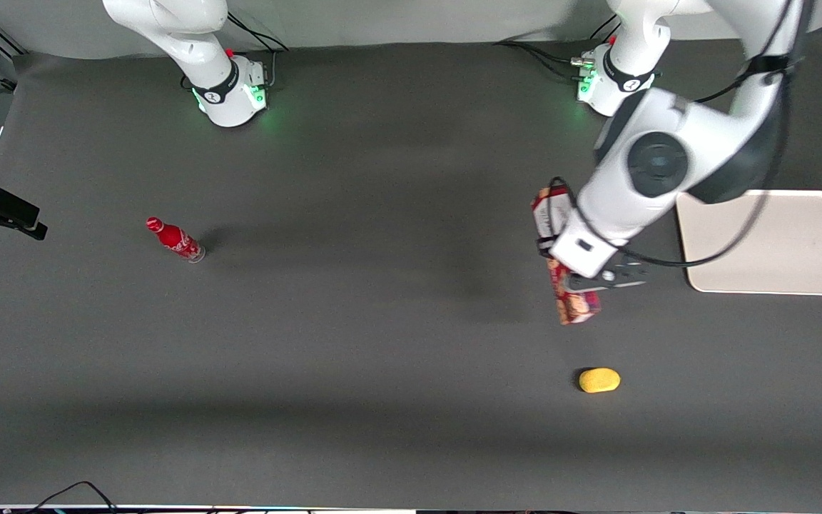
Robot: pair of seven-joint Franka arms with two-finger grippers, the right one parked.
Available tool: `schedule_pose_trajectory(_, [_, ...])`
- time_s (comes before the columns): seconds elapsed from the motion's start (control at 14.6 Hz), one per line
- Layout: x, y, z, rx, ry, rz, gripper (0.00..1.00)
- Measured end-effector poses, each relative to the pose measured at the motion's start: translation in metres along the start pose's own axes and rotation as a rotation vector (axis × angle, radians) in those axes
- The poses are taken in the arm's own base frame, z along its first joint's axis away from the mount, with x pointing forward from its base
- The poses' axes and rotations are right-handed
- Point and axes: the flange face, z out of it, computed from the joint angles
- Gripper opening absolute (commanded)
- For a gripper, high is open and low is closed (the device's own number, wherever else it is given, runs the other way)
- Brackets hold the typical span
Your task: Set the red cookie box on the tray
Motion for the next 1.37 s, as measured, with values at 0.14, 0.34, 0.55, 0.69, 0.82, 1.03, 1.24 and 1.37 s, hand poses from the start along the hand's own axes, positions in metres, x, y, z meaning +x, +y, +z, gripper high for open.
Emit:
schedule_pose_trajectory(0.14, [0.028,-0.053,-0.048,-0.018,-0.021,-0.006,0.0])
schedule_pose_trajectory(0.34, [0.051,-0.14,-0.11,-0.021,-0.002,-0.018,0.0])
schedule_pose_trajectory(0.55, [0.048,-0.214,-0.149,-0.002,-0.004,0.001,0.0])
schedule_pose_trajectory(0.69, [0.047,-0.274,-0.163,0.007,0.008,0.029,0.0])
schedule_pose_trajectory(0.82, [0.048,-0.338,-0.165,0.016,0.01,0.043,0.0])
schedule_pose_trajectory(1.03, [0.043,-0.432,-0.143,0.027,0.002,0.12,0.0])
schedule_pose_trajectory(1.24, [0.038,-0.505,-0.092,0.04,0.011,0.185,0.0])
schedule_pose_trajectory(1.37, [0.03,-0.539,-0.056,0.043,0.01,0.208,0.0])
